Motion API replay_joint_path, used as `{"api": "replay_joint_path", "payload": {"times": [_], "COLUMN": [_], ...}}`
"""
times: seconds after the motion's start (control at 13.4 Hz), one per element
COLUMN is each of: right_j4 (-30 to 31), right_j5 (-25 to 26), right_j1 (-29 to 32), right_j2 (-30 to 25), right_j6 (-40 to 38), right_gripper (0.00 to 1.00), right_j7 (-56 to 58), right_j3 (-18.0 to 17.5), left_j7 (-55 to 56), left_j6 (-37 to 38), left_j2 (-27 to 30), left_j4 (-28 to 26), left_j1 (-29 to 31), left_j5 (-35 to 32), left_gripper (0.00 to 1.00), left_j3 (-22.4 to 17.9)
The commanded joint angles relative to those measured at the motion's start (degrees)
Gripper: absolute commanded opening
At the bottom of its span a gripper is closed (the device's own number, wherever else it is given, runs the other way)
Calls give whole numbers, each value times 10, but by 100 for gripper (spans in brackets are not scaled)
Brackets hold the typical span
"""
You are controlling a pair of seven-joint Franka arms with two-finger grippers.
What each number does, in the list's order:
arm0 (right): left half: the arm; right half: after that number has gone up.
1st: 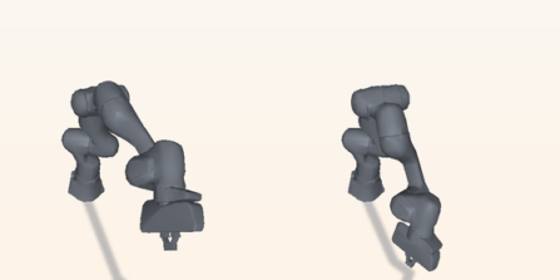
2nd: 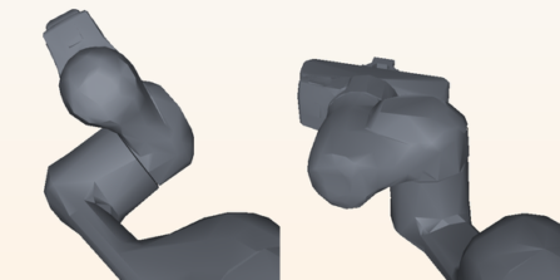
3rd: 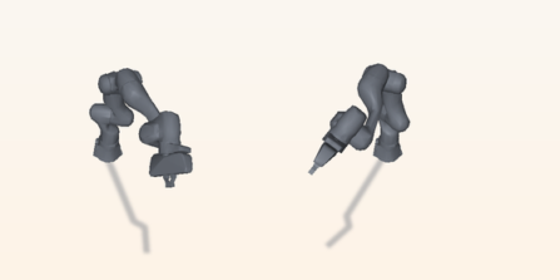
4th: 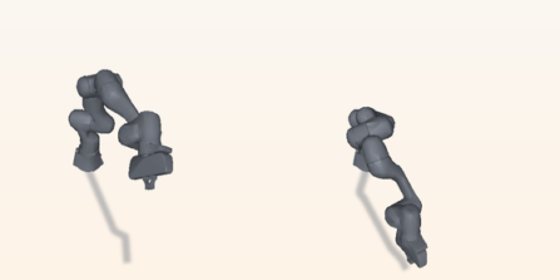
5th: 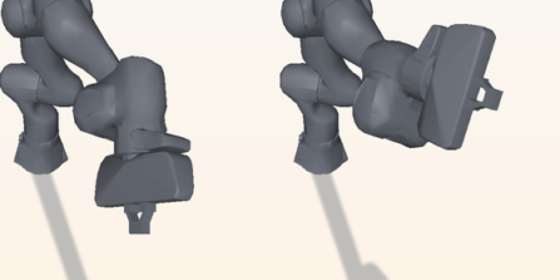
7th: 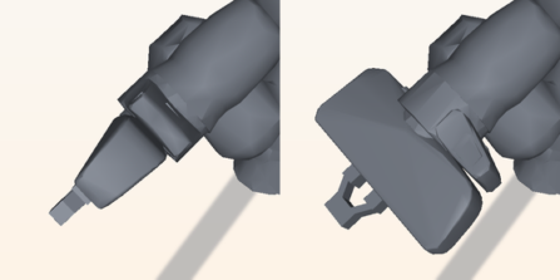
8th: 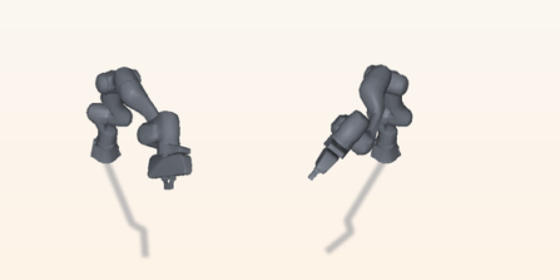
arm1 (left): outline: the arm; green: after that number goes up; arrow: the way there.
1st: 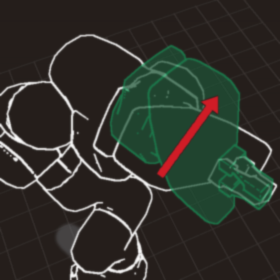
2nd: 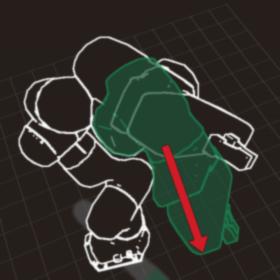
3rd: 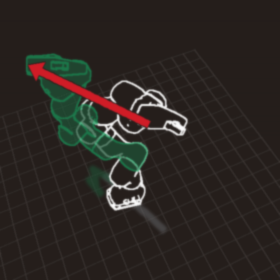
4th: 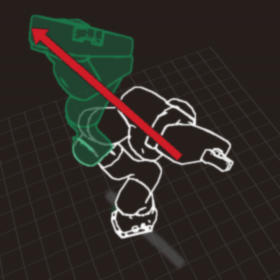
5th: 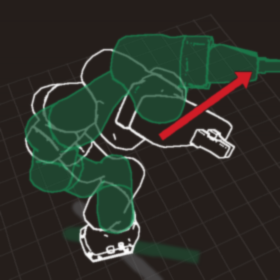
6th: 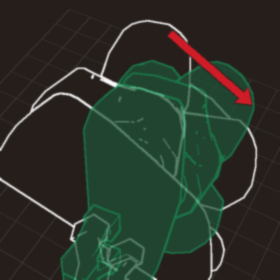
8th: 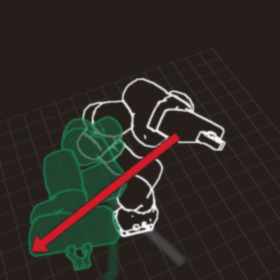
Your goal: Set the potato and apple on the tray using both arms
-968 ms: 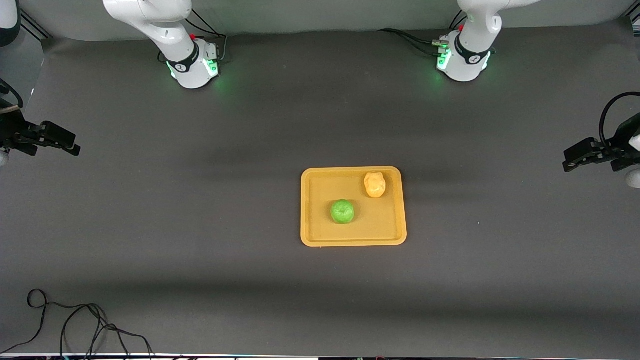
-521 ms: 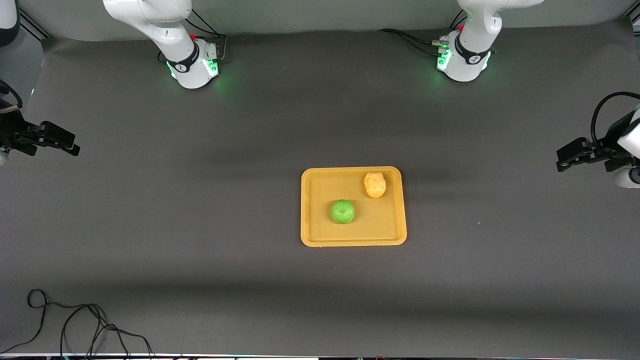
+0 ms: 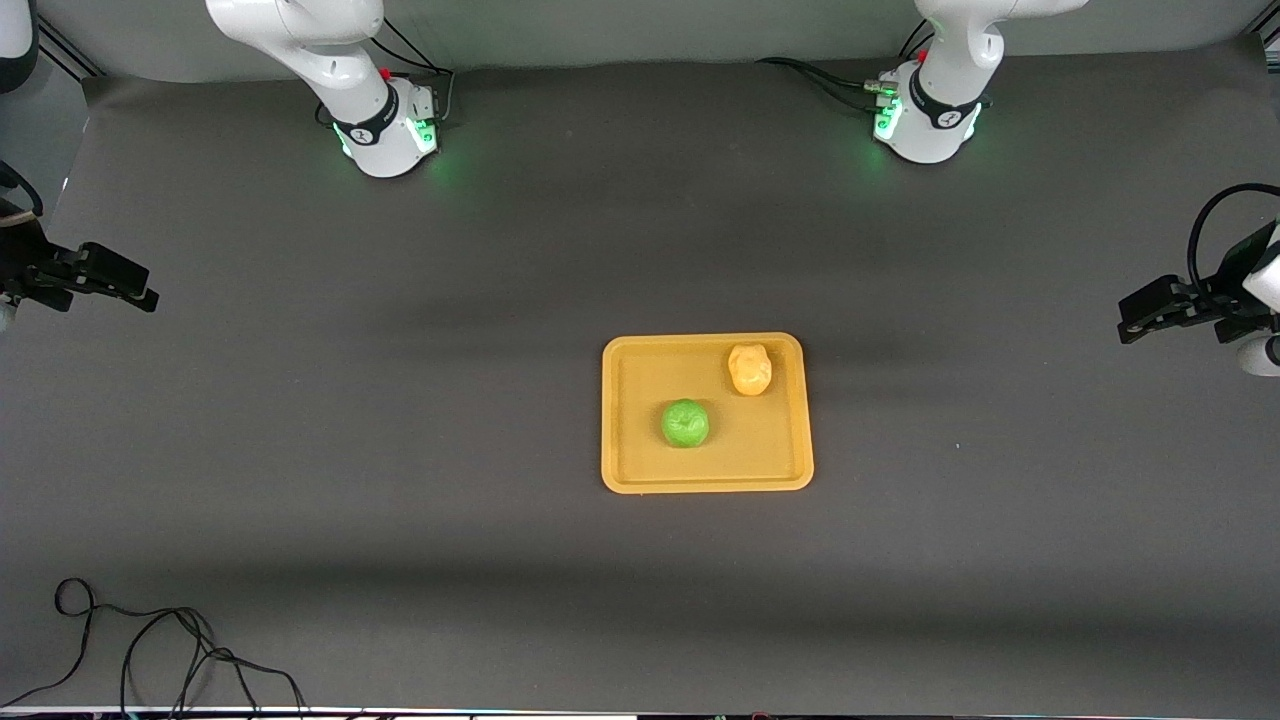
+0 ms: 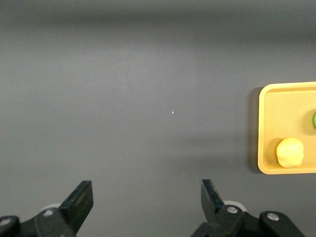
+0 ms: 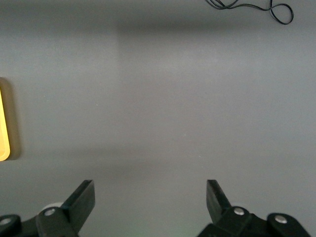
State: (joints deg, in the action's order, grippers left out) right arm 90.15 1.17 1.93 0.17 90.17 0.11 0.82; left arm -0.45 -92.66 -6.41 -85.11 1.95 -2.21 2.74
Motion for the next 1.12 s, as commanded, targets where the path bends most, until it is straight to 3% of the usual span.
{"api": "replay_joint_path", "payload": {"times": [0.0, 0.45, 1.04], "right_j4": [3, 3, 3], "right_j5": [3, 3, 3], "right_j1": [-4, -4, -4], "right_j2": [-5, -5, -5], "right_j6": [5, 5, 5], "right_gripper": [100, 100, 100], "right_j7": [6, 6, 7], "right_j3": [4, 4, 4], "left_j7": [-11, -53, -53], "left_j6": [5, 59, 3], "left_j2": [22, 30, 57], "left_j4": [-13, 8, -75], "left_j1": [-7, -6, -6], "left_j5": [-1, -1, -1], "left_gripper": [97, 97, 98], "left_j3": [-7, -9, -12]}}
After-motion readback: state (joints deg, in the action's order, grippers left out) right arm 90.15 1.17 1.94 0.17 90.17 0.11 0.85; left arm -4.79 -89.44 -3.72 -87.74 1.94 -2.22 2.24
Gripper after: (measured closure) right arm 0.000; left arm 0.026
